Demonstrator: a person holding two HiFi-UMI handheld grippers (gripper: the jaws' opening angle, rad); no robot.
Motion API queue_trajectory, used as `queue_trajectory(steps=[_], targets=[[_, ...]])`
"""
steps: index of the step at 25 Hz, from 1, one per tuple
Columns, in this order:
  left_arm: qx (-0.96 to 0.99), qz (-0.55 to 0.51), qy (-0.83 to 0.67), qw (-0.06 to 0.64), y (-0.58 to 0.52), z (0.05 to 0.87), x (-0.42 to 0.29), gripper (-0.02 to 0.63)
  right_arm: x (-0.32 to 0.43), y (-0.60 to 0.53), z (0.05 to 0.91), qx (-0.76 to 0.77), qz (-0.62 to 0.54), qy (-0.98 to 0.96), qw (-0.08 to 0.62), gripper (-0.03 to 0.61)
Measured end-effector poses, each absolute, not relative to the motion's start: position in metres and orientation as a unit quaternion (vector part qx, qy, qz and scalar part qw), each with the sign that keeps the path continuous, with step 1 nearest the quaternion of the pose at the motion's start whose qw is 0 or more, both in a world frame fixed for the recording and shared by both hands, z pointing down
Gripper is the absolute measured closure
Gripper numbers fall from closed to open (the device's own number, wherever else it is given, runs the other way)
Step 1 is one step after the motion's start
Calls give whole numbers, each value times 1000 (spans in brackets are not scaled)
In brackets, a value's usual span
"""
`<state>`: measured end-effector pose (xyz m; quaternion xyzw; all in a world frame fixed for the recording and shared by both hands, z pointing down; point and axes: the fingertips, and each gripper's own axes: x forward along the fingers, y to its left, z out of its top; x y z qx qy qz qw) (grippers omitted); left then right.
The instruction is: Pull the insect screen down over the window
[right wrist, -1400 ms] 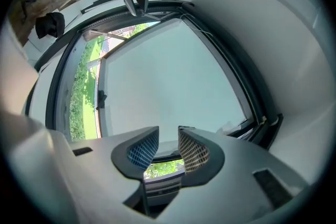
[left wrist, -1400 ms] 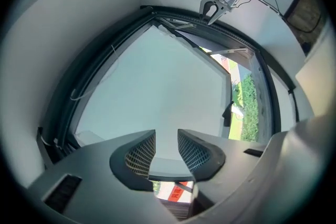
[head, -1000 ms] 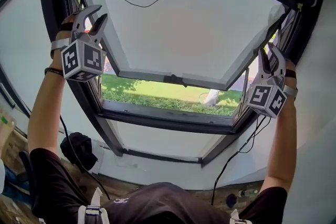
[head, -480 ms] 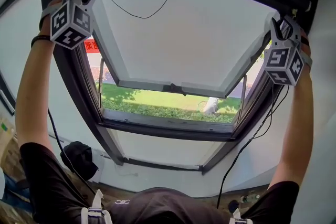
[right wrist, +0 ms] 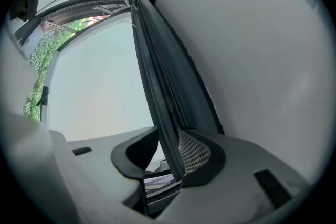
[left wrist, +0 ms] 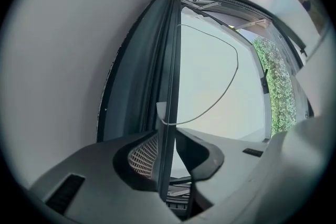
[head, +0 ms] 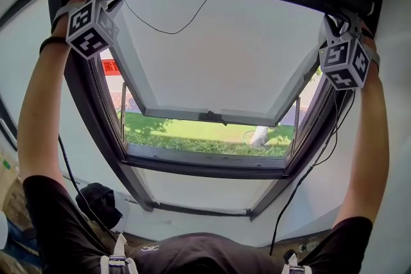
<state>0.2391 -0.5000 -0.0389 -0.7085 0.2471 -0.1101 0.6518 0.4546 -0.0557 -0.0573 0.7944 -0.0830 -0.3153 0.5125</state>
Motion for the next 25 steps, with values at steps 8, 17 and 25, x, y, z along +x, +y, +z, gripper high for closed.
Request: queue_trajectory(steps=[8,17,25], targets=[[-734,-118,246,621,-518,-37,240,519,484,-61,-52,787,-264,-92,550,460],[-738,-128,228,622,-517,-37,242,553,488,-65,-48,732,-208,-119,638,511],[-719,-166,217,639,-517,-36,242,581,488,-67,-49,710,-135,-167,670,555]])
